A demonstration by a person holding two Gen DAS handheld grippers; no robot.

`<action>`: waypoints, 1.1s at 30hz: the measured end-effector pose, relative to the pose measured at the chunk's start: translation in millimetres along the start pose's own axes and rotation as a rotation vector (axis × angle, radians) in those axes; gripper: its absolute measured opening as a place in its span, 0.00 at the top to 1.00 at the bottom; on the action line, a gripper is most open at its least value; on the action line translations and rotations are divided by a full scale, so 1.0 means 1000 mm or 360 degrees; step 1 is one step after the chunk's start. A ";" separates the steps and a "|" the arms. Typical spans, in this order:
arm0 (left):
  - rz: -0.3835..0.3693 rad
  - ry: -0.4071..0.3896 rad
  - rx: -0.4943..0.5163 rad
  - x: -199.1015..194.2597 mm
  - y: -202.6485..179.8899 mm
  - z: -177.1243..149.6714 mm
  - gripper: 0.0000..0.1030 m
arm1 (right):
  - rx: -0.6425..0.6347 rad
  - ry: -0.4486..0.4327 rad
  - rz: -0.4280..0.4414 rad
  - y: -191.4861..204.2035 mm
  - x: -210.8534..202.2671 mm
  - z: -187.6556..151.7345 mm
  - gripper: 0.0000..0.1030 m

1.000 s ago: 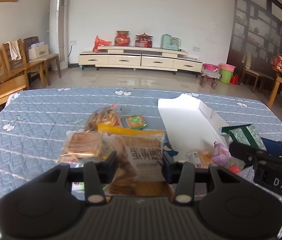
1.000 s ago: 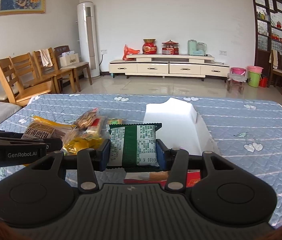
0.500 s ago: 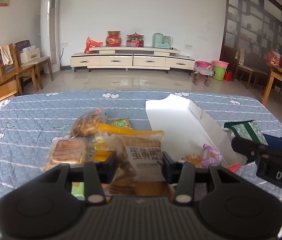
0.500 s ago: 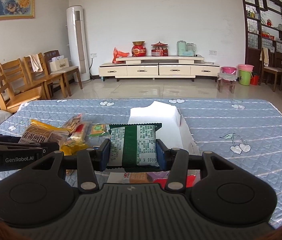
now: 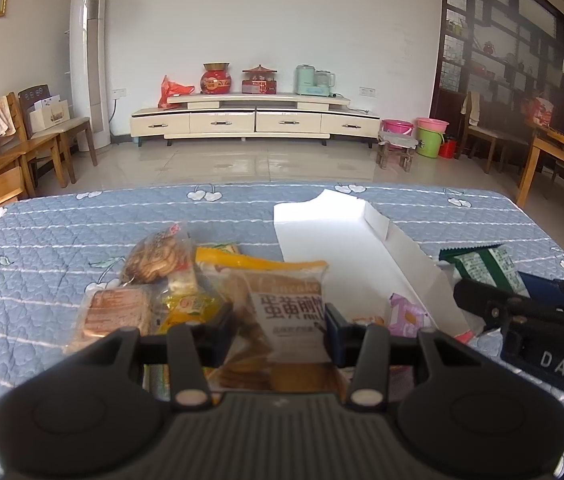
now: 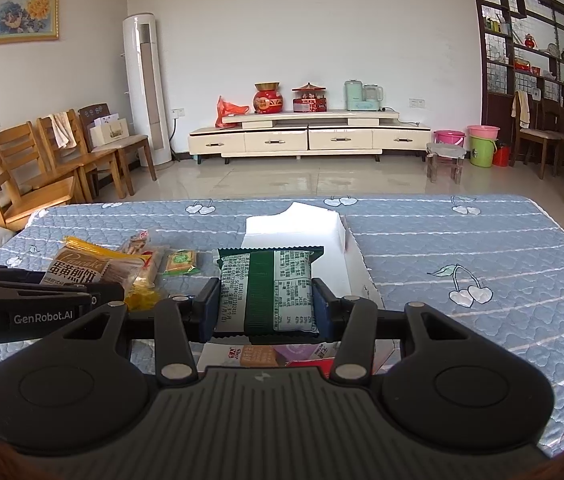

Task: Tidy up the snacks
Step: 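Carry the green-and-white pack and the bread bag over the white box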

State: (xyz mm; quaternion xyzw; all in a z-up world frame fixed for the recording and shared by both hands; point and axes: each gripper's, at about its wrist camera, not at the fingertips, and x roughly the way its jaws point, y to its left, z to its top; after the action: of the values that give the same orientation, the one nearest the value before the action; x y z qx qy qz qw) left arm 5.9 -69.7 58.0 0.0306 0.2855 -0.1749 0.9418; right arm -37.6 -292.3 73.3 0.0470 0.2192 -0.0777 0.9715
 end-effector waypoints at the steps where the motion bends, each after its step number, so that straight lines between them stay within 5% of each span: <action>1: -0.0002 0.0000 0.0000 0.000 0.000 0.000 0.57 | 0.0002 0.0000 -0.0002 0.000 0.000 0.000 0.44; 33: -0.0078 0.0042 0.0008 0.047 -0.037 0.023 0.57 | 0.0042 0.0030 -0.0067 -0.012 0.035 0.015 0.44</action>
State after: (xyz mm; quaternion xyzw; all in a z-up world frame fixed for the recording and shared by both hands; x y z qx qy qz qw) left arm 41.8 -122.2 52.7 0.0282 0.2982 -0.1982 0.9333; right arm -1.5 -310.3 71.1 0.0560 0.2282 -0.1006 0.9668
